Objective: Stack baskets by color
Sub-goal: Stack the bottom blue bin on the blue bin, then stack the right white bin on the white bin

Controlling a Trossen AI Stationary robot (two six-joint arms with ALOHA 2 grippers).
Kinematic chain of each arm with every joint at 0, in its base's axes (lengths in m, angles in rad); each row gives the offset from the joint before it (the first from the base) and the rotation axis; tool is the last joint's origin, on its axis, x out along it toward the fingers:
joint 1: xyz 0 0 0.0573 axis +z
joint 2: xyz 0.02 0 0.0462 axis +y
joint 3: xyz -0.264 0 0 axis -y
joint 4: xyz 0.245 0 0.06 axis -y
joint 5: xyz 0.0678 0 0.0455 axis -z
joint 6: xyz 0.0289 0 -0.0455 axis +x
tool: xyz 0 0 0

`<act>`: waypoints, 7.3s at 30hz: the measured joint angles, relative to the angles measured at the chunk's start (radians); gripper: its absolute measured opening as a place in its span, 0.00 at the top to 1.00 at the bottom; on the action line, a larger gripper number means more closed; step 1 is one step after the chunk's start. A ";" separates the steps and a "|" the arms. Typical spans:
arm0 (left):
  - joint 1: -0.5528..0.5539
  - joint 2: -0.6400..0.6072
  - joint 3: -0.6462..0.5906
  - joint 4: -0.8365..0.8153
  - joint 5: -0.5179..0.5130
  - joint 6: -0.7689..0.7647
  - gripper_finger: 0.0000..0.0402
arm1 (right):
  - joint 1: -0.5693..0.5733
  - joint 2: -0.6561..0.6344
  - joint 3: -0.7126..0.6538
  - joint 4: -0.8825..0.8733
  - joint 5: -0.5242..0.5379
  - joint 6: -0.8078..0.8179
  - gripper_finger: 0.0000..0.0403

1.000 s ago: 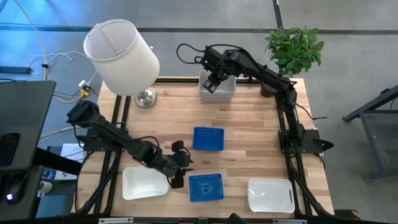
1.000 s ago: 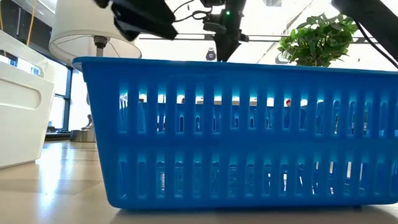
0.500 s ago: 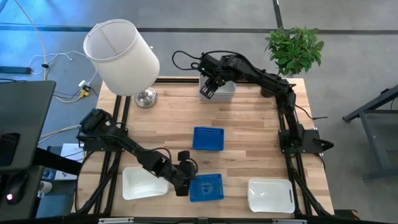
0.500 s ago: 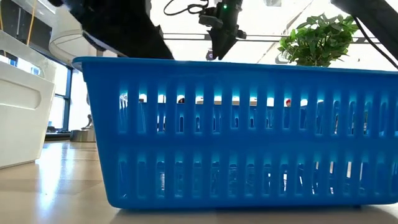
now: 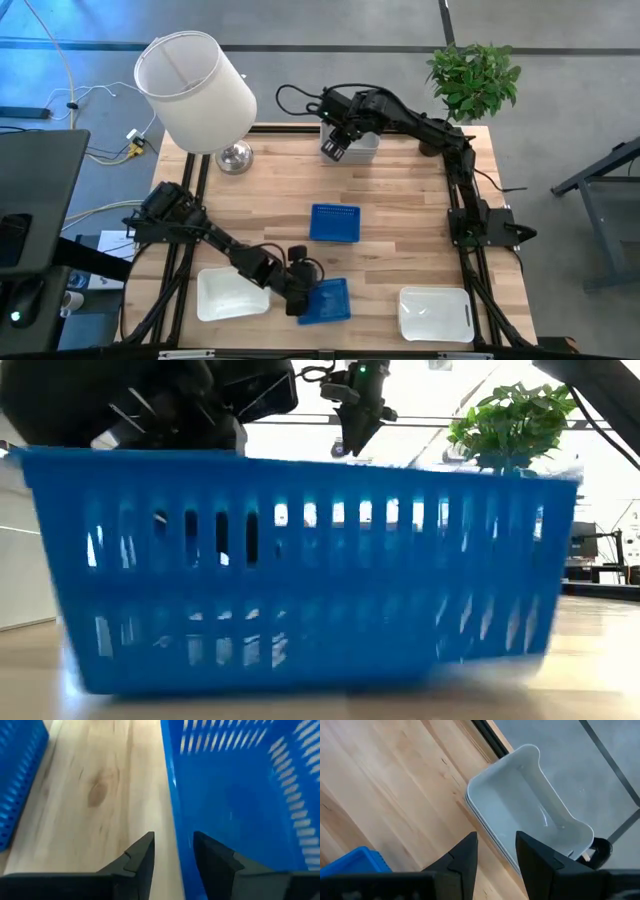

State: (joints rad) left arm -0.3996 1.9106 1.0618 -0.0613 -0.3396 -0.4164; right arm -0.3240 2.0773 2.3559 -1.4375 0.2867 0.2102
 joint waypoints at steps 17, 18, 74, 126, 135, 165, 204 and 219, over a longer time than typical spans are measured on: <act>0.055 -0.038 0.001 -0.025 -0.011 0.110 0.99 | 0.122 -0.052 0.000 -0.133 0.047 -0.035 0.71; 0.061 -0.050 0.000 -0.034 -0.009 0.118 0.99 | 0.130 -0.066 0.000 -0.134 0.052 -0.034 0.71; 0.664 -0.194 0.108 -0.147 0.537 0.620 1.00 | 0.510 -0.726 -0.947 0.008 0.172 0.602 0.71; 0.629 -0.114 0.370 -0.506 0.541 0.592 0.62 | 1.005 -0.593 -0.947 0.010 -0.197 0.887 0.71; 0.614 -0.208 0.422 -0.643 0.539 0.603 0.62 | 1.097 -0.478 -0.947 0.033 -0.270 0.911 0.71; 0.493 -0.618 0.422 -0.868 0.534 0.495 0.62 | 1.109 -0.208 -0.947 0.128 -0.322 0.757 0.71; 0.443 -0.619 0.422 -0.885 0.455 0.479 0.62 | 1.109 -0.202 -1.094 0.133 -0.493 0.752 0.71; 0.443 -0.619 0.420 -1.057 0.403 0.478 0.62 | 1.060 -0.235 -1.132 0.154 -0.546 0.755 0.99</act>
State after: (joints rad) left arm 0.0429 1.2915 1.4822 -1.1178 0.0631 0.0618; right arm 0.7357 1.8428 1.2236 -1.2835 -0.2596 0.9653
